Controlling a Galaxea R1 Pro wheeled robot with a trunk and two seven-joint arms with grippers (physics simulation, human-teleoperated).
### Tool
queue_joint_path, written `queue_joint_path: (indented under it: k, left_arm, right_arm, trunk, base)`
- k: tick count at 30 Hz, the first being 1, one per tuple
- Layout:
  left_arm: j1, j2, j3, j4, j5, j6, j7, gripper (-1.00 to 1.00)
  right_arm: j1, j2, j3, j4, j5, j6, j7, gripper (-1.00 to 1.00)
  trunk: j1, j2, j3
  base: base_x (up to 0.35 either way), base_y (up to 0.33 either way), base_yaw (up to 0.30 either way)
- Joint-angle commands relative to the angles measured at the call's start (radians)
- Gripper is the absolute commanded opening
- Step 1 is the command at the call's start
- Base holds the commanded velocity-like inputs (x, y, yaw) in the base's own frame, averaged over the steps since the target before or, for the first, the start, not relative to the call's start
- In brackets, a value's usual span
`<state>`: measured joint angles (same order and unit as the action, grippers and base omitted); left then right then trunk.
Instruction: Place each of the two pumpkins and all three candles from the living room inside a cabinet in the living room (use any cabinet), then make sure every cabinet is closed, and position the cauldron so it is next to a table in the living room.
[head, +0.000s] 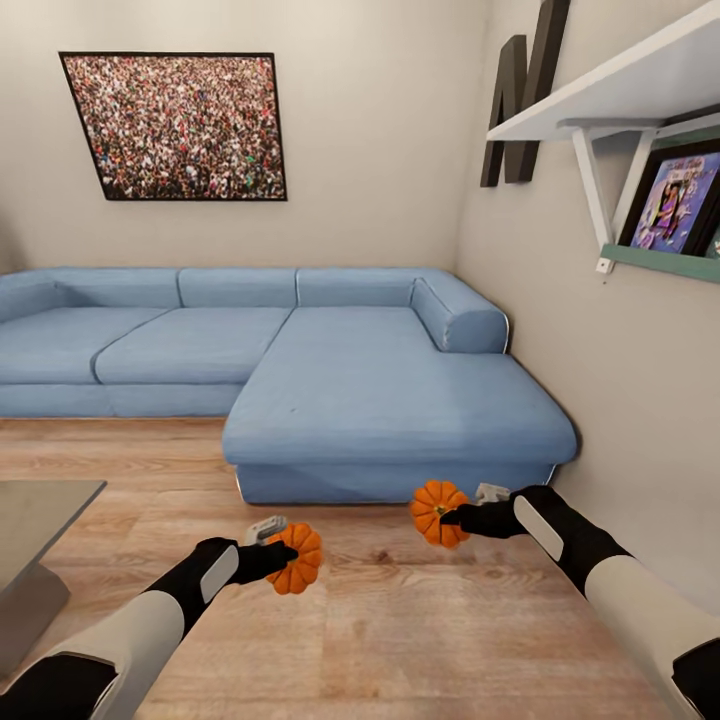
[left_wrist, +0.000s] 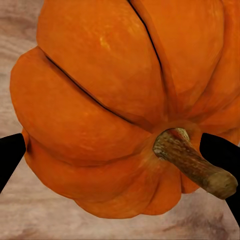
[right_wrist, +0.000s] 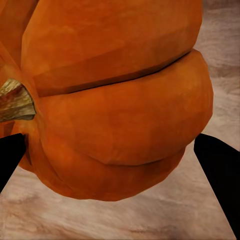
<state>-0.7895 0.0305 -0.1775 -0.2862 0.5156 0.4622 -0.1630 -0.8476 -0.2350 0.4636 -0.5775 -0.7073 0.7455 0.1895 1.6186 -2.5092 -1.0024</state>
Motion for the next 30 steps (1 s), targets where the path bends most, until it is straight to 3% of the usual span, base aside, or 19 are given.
queue_joint_path:
  k: [1, 28, 30]
  left_arm:
    - [0.0, 0.001, -0.005, -0.001, 0.003, 0.003, -0.002, -1.0]
    - [0.0, -0.001, -0.007, 0.002, 0.001, 0.001, -0.001, -1.0]
    - [0.0, -0.001, -0.007, 0.002, 0.001, -0.001, -0.002, -1.0]
  right_arm:
    - [-0.001, -0.001, 0.004, 0.0, 0.005, 0.002, 0.005, -1.0]
    - [-0.001, -0.002, 0.004, 0.013, 0.004, 0.002, 0.005, -1.0]
    - [-0.001, -0.002, 0.004, 0.013, 0.003, 0.002, 0.005, -1.0]
  trunk:
    - [-0.001, 0.0, 0.001]
    - [-0.013, 0.006, 0.066]
    - [-0.013, 0.006, 0.063]
  base:
    - [0.0, 0.0, 0.119]
    - [0.0, 0.0, 0.116]
    - [0.027, 0.0, 0.099]
